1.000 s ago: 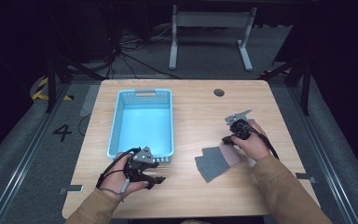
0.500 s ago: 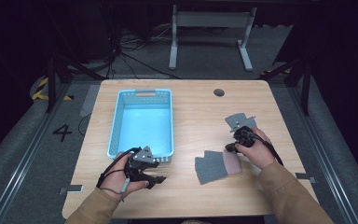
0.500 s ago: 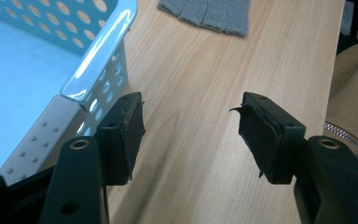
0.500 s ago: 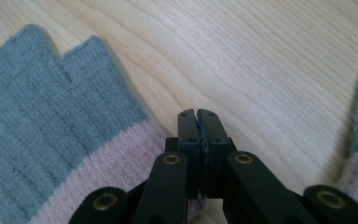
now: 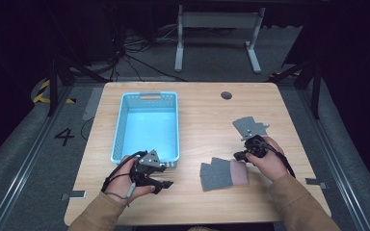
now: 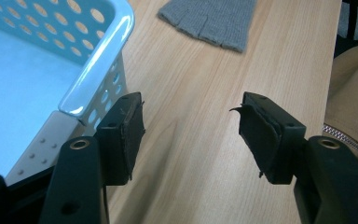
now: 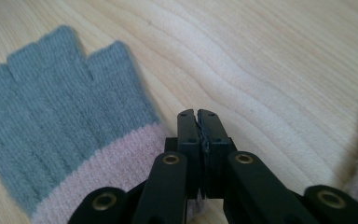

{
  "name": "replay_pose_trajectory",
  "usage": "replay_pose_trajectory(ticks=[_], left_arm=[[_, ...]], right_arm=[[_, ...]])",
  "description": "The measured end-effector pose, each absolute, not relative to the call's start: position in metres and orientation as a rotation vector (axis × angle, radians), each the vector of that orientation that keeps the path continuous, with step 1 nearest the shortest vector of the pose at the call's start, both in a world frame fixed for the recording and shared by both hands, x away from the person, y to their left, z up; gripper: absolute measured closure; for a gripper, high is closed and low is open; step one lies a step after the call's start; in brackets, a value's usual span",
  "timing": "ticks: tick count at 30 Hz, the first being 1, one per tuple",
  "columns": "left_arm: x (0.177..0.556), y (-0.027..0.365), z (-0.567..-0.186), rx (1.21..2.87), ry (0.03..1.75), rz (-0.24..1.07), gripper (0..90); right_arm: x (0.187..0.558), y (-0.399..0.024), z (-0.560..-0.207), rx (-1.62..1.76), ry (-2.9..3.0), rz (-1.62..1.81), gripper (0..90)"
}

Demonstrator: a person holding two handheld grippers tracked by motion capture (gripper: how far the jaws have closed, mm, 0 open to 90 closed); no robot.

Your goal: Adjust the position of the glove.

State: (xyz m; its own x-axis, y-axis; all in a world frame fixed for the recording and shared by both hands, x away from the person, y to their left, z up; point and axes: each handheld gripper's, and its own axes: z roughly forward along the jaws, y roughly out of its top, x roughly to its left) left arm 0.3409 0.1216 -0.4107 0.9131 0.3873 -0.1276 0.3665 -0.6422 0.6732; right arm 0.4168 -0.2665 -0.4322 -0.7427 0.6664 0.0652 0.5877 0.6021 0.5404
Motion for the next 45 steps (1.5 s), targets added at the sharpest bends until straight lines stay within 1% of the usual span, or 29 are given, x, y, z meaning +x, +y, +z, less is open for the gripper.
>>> replay_pose_trajectory(ticks=[3, 5, 6, 7, 14, 25, 39, 41, 42, 45], left_arm=[[0.342, 0.121, -0.409, 2.319, 0.544, 0.025, 40.3], [0.342, 0.121, -0.406, 2.285, 0.552, -0.004, 40.1], [0.342, 0.121, -0.404, 2.268, 0.553, -0.012, 40.1], [0.342, 0.122, -0.402, 2.258, 0.560, -0.015, 40.1], [0.341, 0.122, -0.396, 2.258, 0.561, 0.017, 39.7], [0.347, 0.115, -0.396, 2.262, 0.552, 0.010, 39.2], [0.350, 0.114, -0.396, 2.260, 0.548, 0.012, 39.0], [0.350, 0.114, -0.396, 2.259, 0.548, 0.011, 39.0], [0.350, 0.114, -0.396, 2.264, 0.546, 0.010, 38.9], [0.350, 0.114, -0.397, 2.264, 0.548, 0.011, 38.9]], right_arm=[[0.412, -0.270, -0.427, 1.084, 2.636, 0.907, 84.2], [0.407, -0.273, -0.422, 1.100, 2.598, 0.966, 82.5], [0.404, -0.274, -0.418, 1.102, 2.578, 0.991, 80.0], [0.404, -0.274, -0.418, 1.102, 2.578, 0.991, 80.0], [0.399, -0.283, -0.410, 1.129, 2.526, 1.049, 74.7], [0.395, -0.293, -0.405, 1.157, 2.469, 1.086, 67.9], [0.416, -0.307, -0.392, 1.257, 2.332, 1.056, 57.8], [0.420, -0.308, -0.392, 1.271, 2.310, 1.049, 56.3], [0.424, -0.309, -0.392, 1.292, 2.294, 1.035, 54.0], [0.429, -0.310, -0.394, 1.309, 2.280, 1.018, 52.9]])
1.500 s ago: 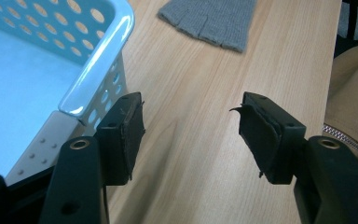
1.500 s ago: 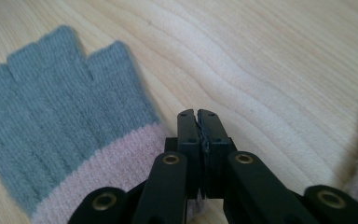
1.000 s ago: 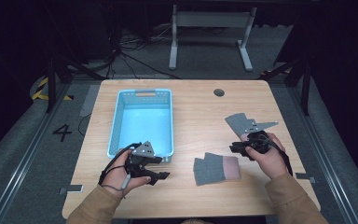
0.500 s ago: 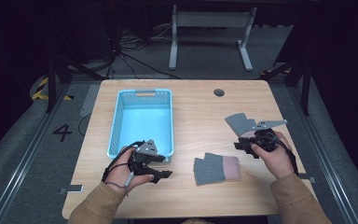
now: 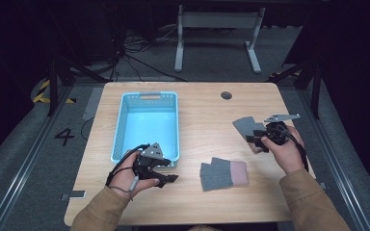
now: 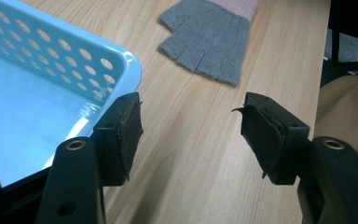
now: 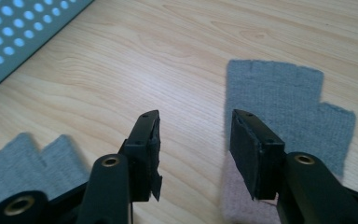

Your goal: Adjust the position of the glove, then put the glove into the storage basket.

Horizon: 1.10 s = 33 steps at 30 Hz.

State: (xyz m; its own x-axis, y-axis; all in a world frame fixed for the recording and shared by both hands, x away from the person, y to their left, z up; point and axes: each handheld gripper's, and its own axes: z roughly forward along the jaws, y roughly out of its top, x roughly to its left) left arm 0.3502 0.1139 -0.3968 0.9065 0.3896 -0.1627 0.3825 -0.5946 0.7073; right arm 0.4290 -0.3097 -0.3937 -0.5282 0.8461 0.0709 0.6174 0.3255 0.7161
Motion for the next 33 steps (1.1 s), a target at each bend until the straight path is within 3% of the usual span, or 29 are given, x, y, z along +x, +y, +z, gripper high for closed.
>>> replay_pose_trajectory(ticks=[33], left_arm=[[0.352, 0.112, -0.398, 2.274, 0.542, 0.010, 38.7]], right_arm=[[0.486, -0.331, -0.432, 1.503, 2.194, 0.750, 39.2]])
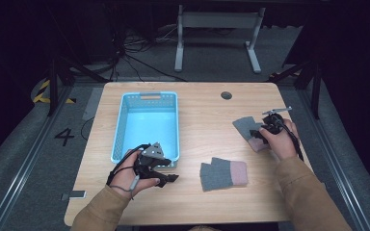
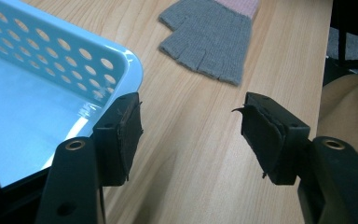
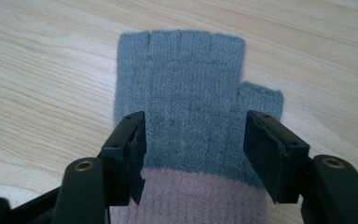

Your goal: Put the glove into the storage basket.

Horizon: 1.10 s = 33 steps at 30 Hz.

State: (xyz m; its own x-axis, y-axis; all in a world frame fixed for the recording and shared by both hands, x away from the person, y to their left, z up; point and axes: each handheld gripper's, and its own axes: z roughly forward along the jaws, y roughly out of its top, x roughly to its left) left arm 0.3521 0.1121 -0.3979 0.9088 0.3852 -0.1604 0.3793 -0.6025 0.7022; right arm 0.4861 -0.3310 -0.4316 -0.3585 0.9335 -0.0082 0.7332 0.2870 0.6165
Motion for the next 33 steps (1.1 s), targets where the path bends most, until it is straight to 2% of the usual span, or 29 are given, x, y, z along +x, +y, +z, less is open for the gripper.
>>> replay_pose_trajectory(ticks=[6, 14, 17, 20, 23, 33], left_arm=[[0.352, 0.113, -0.398, 2.275, 0.543, 0.012, 38.7], [0.351, 0.112, -0.398, 2.271, 0.540, 0.010, 38.7], [0.351, 0.112, -0.397, 2.272, 0.538, 0.012, 38.7], [0.351, 0.112, -0.397, 2.272, 0.540, 0.013, 38.6], [0.351, 0.112, -0.397, 2.274, 0.540, 0.013, 38.6], [0.351, 0.112, -0.397, 2.268, 0.542, 0.013, 38.5]], right_arm=[[0.489, -0.330, -0.438, 1.531, 2.213, 0.724, 35.9], [0.492, -0.329, -0.438, 1.545, 2.230, 0.679, 42.0], [0.492, -0.328, -0.437, 1.546, 2.236, 0.662, 48.1], [0.491, -0.327, -0.434, 1.551, 2.258, 0.629, 66.3], [0.489, -0.327, -0.432, 1.551, 2.288, 0.608, 73.8], [0.484, -0.328, -0.426, 1.522, 2.296, 0.653, 77.0]])
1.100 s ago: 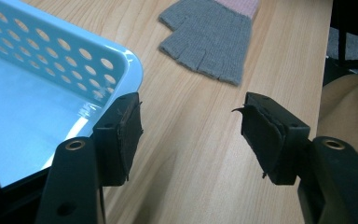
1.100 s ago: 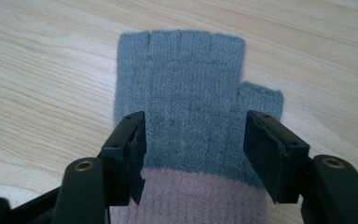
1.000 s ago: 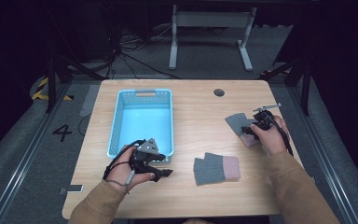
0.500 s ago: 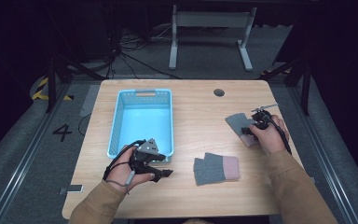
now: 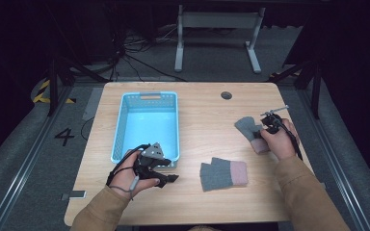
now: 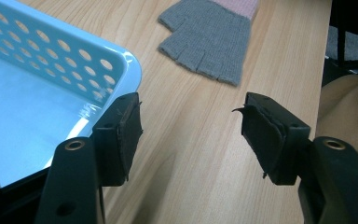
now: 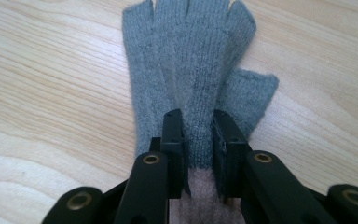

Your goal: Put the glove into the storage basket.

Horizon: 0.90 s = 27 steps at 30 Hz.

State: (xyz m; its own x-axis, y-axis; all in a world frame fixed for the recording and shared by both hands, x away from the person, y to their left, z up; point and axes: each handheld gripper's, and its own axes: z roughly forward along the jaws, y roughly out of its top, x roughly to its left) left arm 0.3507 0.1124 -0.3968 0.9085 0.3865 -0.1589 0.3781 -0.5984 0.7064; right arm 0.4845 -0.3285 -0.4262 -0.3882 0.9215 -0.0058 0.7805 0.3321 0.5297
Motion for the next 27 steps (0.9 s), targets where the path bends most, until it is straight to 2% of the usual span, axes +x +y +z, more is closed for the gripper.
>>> replay_pose_trajectory(ticks=[12, 27], left_arm=[[0.350, 0.112, -0.396, 2.268, 0.539, 0.014, 38.5], [0.349, 0.112, -0.395, 2.263, 0.538, 0.027, 38.5]], right_arm=[[0.469, -0.325, -0.391, 1.430, 2.316, 0.737, 76.5], [0.442, -0.313, -0.366, 1.254, 2.429, 0.788, 76.5]])
